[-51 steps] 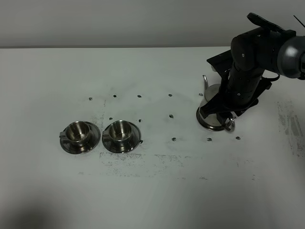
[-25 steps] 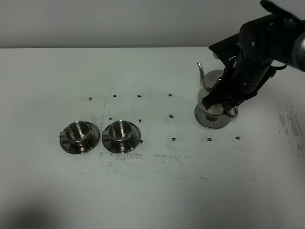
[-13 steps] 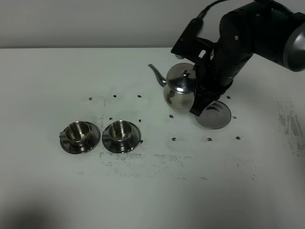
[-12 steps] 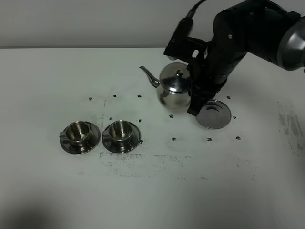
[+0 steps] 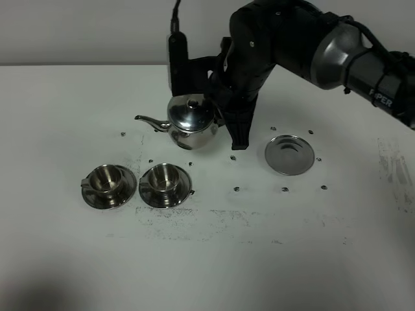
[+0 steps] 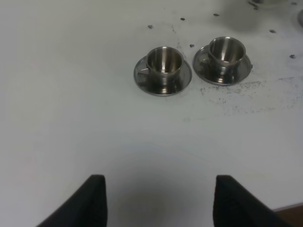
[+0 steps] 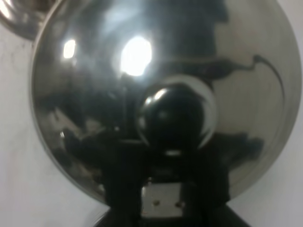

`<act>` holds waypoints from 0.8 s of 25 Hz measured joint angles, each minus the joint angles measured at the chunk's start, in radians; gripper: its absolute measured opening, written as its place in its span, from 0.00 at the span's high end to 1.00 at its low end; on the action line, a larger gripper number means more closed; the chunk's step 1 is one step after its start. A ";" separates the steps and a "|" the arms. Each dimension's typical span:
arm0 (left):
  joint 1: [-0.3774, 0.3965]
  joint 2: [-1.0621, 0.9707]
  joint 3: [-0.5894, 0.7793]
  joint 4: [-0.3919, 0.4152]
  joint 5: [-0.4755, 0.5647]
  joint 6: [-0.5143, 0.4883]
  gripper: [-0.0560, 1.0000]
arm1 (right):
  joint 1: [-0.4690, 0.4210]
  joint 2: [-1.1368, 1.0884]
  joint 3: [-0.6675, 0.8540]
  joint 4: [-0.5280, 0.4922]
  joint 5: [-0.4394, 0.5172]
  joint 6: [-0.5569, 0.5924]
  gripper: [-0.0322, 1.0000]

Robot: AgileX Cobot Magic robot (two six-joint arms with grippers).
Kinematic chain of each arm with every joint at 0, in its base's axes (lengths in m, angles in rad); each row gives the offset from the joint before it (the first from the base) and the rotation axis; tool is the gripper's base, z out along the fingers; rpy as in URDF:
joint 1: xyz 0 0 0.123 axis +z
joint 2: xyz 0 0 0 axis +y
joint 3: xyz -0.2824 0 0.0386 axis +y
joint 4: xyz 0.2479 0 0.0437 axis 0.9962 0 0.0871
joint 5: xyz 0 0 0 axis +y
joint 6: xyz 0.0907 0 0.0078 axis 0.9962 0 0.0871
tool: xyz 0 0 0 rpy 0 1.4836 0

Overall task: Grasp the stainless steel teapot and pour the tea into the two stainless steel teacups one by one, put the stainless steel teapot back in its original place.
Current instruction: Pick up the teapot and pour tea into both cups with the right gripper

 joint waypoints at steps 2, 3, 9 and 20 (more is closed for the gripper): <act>0.000 0.000 0.000 0.000 0.000 0.000 0.50 | 0.018 0.030 -0.039 -0.017 0.000 -0.042 0.80; 0.000 0.000 0.000 0.000 0.000 0.000 0.50 | 0.028 0.046 -0.061 -0.029 0.000 -0.058 0.80; 0.000 0.000 0.000 0.000 0.000 0.001 0.50 | 0.073 0.132 -0.170 -0.117 -0.013 -0.091 0.80; 0.000 0.000 0.000 0.000 0.000 0.001 0.50 | 0.125 0.184 -0.217 -0.187 -0.088 -0.182 0.80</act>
